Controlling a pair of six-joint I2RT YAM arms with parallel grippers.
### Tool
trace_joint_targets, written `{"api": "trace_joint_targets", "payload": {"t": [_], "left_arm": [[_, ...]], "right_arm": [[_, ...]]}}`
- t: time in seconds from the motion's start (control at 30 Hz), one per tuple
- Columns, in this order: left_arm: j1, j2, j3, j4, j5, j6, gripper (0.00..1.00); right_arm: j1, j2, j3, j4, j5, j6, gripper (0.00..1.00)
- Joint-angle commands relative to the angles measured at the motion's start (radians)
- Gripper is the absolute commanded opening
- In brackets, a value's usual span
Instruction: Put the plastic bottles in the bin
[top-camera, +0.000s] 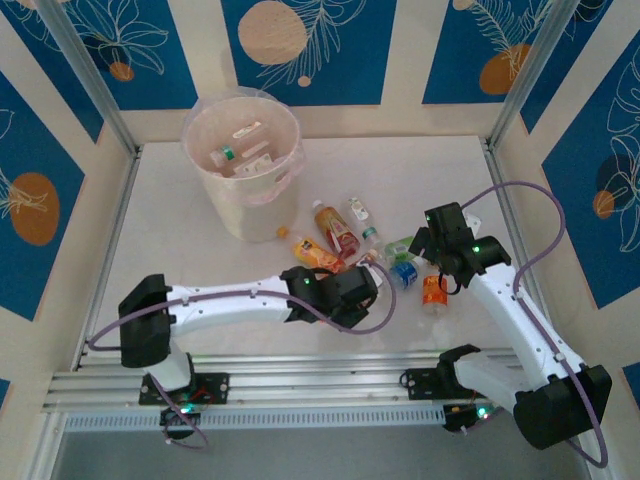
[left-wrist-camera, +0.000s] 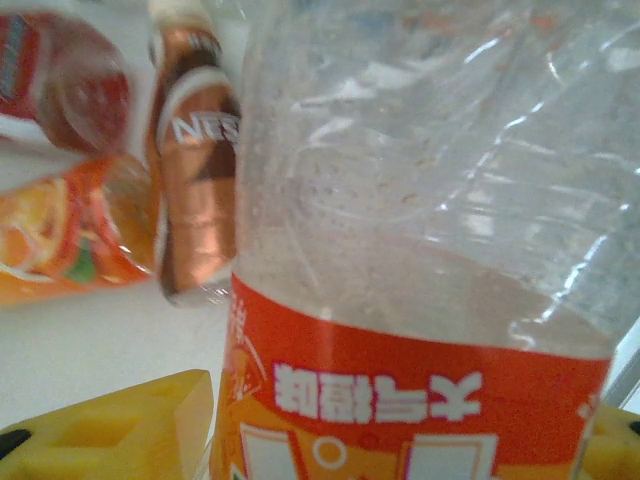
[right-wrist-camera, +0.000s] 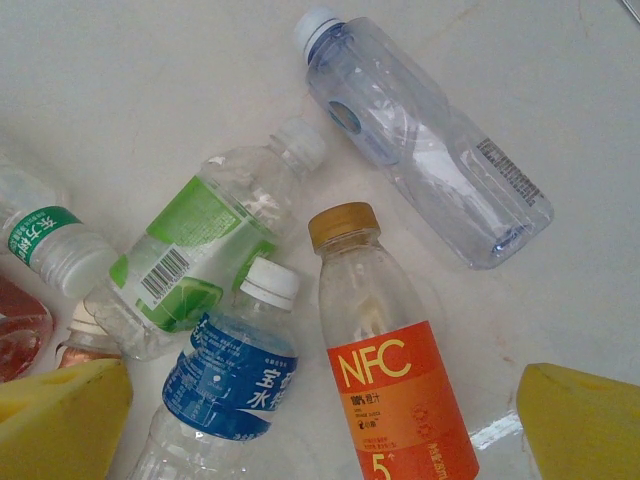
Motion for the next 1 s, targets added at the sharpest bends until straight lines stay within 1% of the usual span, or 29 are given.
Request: {"api": "trace_joint_targets", "payload": {"t": [0.0, 0.13, 0.23, 0.33, 0.5, 0.63, 0.8, 0.97], "left_arm": [[0.008, -0.068, 0.104, -0.041, -0.118, 0.100, 0.60], [0.061, -0.114, 0.210, -0.057, -0.198, 0.196, 0.61], [0.116, -0.143, 0.274, -0.047, -0.248, 0.254, 0.61], [0.187, -0.160, 0.328, -0.033, -0.279, 0.282, 0.62], [0.337, -0.158, 0.417, -0.020, -0.331, 0.327, 0.63], [0.462, -0.131, 0.511, -0.039, -0.303, 0.360, 0.63], [0.621, -0.027, 0.683, -0.128, -0.292, 0.379, 0.64], [0.751, 0.077, 0.804, -0.202, -0.228, 0.383, 0.64]], "right_arm": [[-0.005, -0.024, 0.005, -0.012, -0.014, -0.011, 0.99], [-0.005, -0.040, 0.006, -0.013, -0.019, -0.011, 0.99], [-0.005, -0.054, -0.002, -0.012, -0.026, -0.006, 0.99], [-0.005, -0.063, -0.007, -0.010, -0.032, -0.005, 0.99], [-0.005, -0.066, -0.006, -0.008, -0.042, -0.009, 0.99], [-0.003, -0.065, -0.004, -0.011, -0.047, -0.014, 0.99], [-0.004, -0.068, -0.002, -0.012, -0.052, -0.010, 0.99], [-0.002, -0.074, 0.006, -0.018, -0.059, -0.011, 0.99]]}}
